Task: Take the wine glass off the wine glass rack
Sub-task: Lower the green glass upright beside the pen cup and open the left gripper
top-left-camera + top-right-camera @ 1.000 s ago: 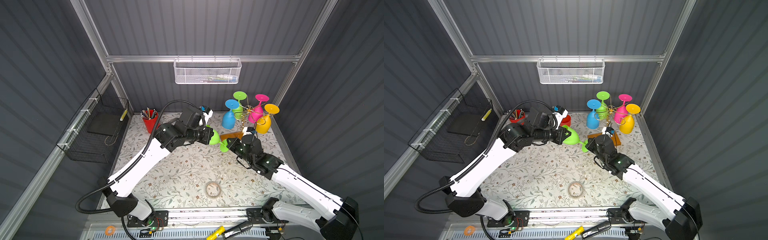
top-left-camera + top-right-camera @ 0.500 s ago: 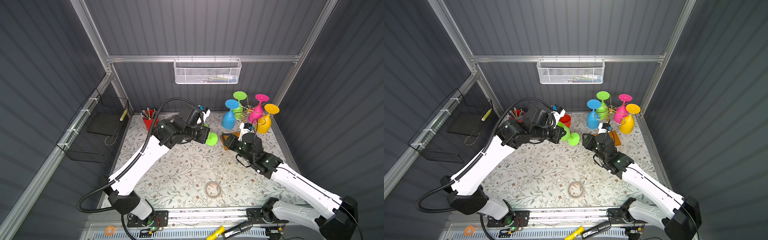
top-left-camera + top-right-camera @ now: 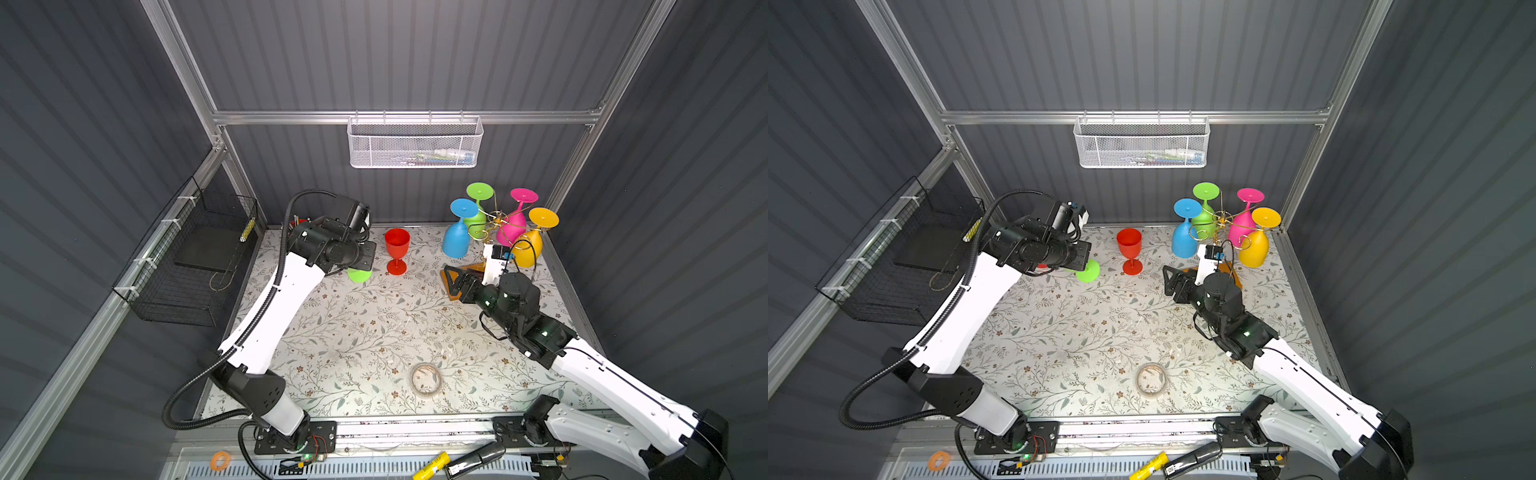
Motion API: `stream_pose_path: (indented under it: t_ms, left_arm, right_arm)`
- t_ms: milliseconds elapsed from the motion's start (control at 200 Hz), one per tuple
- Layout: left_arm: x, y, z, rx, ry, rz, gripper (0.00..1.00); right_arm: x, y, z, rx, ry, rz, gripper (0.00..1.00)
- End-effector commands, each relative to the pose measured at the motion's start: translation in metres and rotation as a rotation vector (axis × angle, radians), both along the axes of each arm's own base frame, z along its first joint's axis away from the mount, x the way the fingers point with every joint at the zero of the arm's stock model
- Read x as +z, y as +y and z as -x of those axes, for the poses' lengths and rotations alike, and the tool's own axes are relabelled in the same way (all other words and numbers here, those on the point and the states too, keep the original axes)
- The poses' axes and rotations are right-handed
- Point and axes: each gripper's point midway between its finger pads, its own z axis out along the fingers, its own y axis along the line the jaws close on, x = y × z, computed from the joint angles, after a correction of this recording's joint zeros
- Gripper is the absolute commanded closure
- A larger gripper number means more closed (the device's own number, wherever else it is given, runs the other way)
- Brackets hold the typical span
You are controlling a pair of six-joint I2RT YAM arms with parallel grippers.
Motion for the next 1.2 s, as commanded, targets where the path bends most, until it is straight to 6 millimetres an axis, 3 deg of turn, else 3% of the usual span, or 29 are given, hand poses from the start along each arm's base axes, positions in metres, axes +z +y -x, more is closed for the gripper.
stream_pose_path:
  t_ms: [0, 205, 475, 861, 1156, 1196]
  left_arm:
    - [-0.042, 0.02, -0.027, 0.061, 0.074, -0.125, 1.0]
    - [-0.08, 0.027, -0.082, 0.13, 0.123, -0.155, 1.0]
    - [-0.1, 0.015, -0.131, 0.147, 0.124, -0.16, 1.0]
    - [-0.133, 0.034, -0.179, 0.191, 0.112, -0.145, 1.0]
    - [-0.14, 0.047, -0.204, 0.217, 0.072, -0.11, 1.0]
    - [-0.141, 0.048, -0.206, 0.217, 0.07, -0.11, 1.0]
  right_arm:
    - [0.005, 0.01, 0.007, 0.089, -0.075, 0.074, 0.18]
    - [0.004, 0.028, 0.021, 0.19, -0.148, 0.133, 0.16]
    - [-0.003, 0.066, 0.042, 0.294, -0.275, 0.319, 0.13]
    - [-0.023, 0.105, 0.072, 0.49, -0.397, 0.376, 0.12]
    - [-0.045, 0.122, 0.082, 0.57, -0.366, 0.38, 0.12]
    - [-0.059, 0.128, 0.083, 0.591, -0.344, 0.394, 0.12]
